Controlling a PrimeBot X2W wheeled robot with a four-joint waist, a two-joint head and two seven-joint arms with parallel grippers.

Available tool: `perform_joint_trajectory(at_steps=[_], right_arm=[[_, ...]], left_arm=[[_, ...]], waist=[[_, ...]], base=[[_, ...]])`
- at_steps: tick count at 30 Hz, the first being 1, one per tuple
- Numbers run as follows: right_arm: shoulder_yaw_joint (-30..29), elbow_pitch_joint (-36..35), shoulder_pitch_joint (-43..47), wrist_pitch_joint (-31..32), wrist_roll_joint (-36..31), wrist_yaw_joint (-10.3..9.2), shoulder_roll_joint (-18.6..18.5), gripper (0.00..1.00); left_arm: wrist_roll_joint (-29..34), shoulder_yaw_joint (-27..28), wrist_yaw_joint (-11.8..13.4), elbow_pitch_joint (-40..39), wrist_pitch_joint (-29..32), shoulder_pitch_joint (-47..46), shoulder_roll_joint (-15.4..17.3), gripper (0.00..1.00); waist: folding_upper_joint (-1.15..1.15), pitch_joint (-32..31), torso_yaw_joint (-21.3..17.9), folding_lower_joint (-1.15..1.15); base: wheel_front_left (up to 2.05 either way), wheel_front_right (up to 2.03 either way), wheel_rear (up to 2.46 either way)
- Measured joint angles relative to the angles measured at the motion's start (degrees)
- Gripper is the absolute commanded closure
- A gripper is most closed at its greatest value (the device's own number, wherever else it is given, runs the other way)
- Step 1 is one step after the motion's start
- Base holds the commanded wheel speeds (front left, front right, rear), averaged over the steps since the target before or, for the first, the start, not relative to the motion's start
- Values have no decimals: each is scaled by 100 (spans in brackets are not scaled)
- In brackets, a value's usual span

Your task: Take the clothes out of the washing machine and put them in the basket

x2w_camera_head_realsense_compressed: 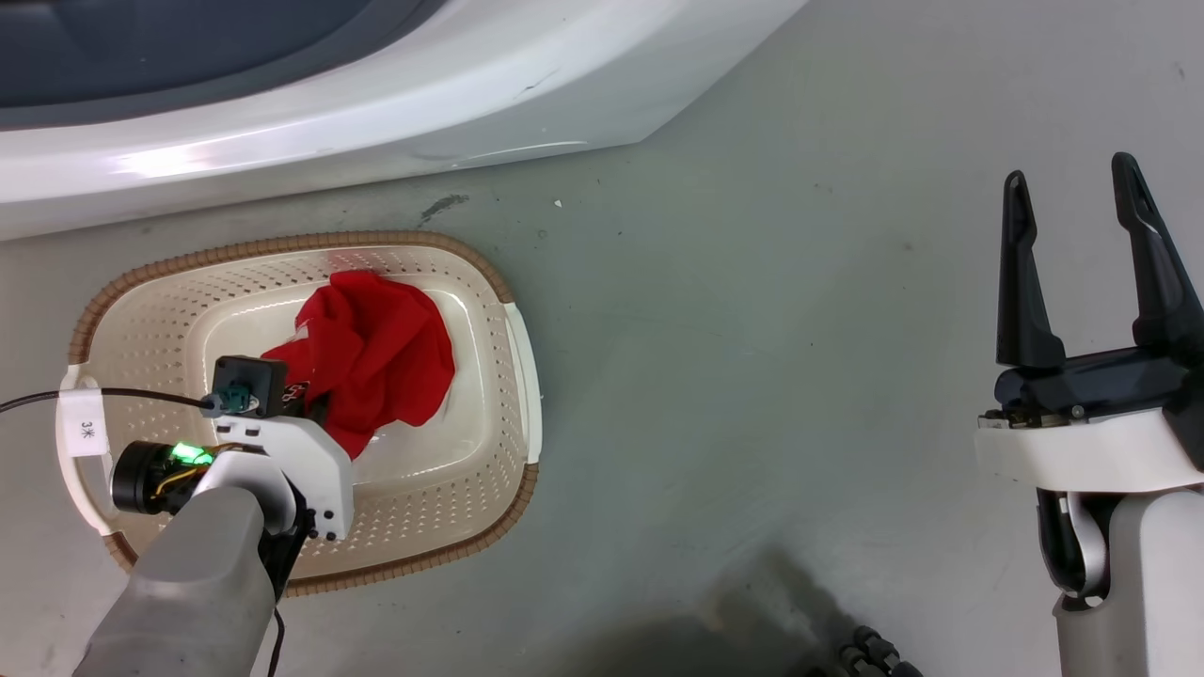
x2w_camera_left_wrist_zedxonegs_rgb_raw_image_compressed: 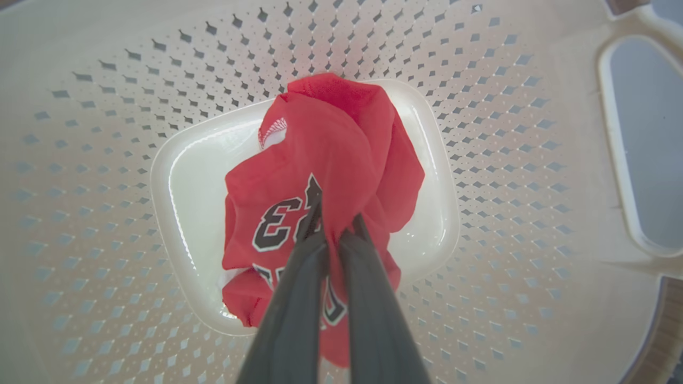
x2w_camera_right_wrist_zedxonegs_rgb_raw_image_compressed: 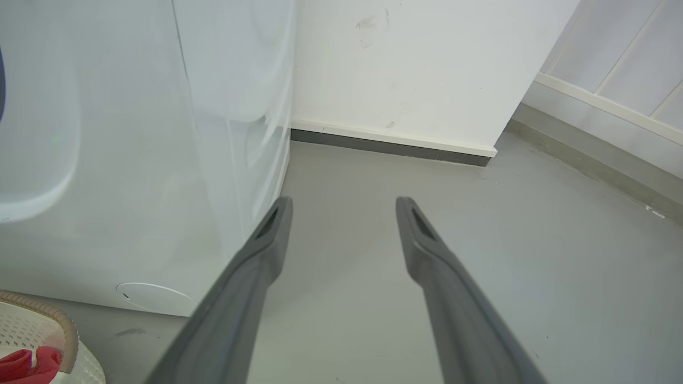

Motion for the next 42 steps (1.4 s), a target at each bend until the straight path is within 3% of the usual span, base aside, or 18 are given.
perform_joint_trajectory(at_steps=[1,2,3,10,19,26,35,42], right_arm=[[2,10,-1,0,-1,0,0,0],[-1,22,-2,0,-8,0,0,0],[0,36,-3,0,-11,0,1,0],[42,170,0,0,-58,0,1,0],[25,353,152,0,-137,0,2,0],[24,469,364,0,-171,0,2,0],[-36,584,630,0,-134,0,2,0],[-38,590,707,0,-57,0,2,0]], left_arm=[[-8,10,-1,-3,0,-10,-8,95],[-8,26,-1,-21,0,-14,-16,38],[-7,45,0,-24,-8,-14,-33,0],[48,226,46,-328,-15,195,-81,0],[283,749,152,-1290,-15,810,-112,0],[721,1484,253,-2484,-15,1601,-166,0],[1474,2620,286,-4147,-15,2750,-512,0],[1786,3108,207,-4960,-15,3016,-761,0]], waist=[[0,-14,5,0],[0,-35,12,0],[0,-66,21,0],[0,-456,99,0],[0,-1179,255,-1],[0,-1820,454,-1],[0,-2513,684,-2],[0,-2659,732,-3]], base=[[0,0,0],[0,0,0],[0,0,0],[0,0,0],[0,0,0],[0,0,0],[0,0,0],[0,0,0]])
